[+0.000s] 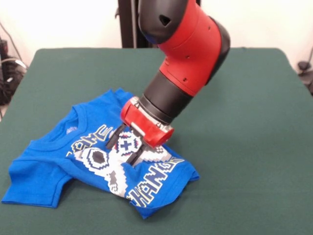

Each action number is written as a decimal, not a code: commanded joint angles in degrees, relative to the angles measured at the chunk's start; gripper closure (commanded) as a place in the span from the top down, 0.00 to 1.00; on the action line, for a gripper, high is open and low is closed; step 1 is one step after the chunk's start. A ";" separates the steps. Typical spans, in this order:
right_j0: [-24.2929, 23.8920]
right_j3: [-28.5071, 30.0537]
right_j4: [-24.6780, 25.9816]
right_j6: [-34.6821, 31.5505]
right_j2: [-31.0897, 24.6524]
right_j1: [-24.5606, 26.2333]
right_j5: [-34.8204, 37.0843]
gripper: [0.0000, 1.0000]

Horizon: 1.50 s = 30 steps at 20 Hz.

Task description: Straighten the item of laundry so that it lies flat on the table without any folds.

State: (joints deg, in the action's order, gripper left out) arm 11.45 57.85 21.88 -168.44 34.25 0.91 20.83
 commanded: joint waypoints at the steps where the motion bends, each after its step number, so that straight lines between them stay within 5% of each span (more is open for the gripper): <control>1: 0.59 5.78 -6.17 -11.66 -3.57 -2.42 -0.78 1.00; 6: -1.97 12.52 -7.58 0.06 -8.48 -16.48 5.13 1.00; 11: -4.75 14.85 -7.44 6.16 -12.16 -22.73 7.07 1.00; 19: -10.42 17.91 -10.38 6.90 -22.07 -19.95 13.15 1.00; 25: -8.00 15.49 -12.79 1.29 -19.98 -15.84 22.40 1.00; 30: -6.18 14.97 -13.35 -2.69 -18.24 -13.98 22.31 1.00</control>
State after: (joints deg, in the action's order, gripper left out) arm 1.99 67.96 12.19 -168.44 24.79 -19.09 36.32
